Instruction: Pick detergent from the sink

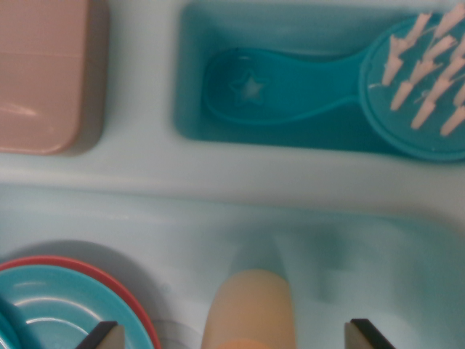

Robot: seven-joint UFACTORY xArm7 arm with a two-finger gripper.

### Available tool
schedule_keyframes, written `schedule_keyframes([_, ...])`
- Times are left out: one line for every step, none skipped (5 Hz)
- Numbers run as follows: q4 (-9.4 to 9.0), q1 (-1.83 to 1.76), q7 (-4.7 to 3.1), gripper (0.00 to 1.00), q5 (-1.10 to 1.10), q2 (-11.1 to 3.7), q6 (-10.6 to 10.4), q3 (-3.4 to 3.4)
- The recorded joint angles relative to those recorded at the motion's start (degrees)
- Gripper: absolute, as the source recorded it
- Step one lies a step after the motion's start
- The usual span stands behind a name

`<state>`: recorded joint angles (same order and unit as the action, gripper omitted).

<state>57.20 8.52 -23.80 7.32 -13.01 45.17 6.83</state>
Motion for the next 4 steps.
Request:
schedule_keyframes([0.00, 0.00, 0.00, 1.00, 0.00, 0.00, 0.00, 0.00])
schedule_keyframes([0.00, 0.00, 0.00, 1.00, 0.00, 0.00, 0.00, 0.00])
schedule_keyframes([0.00, 0.00, 0.00, 1.00, 0.00, 0.00, 0.00, 0.00])
schedule_keyframes([0.09, 0.00, 0.01, 1.00, -0.01, 0.04, 0.13, 0.00])
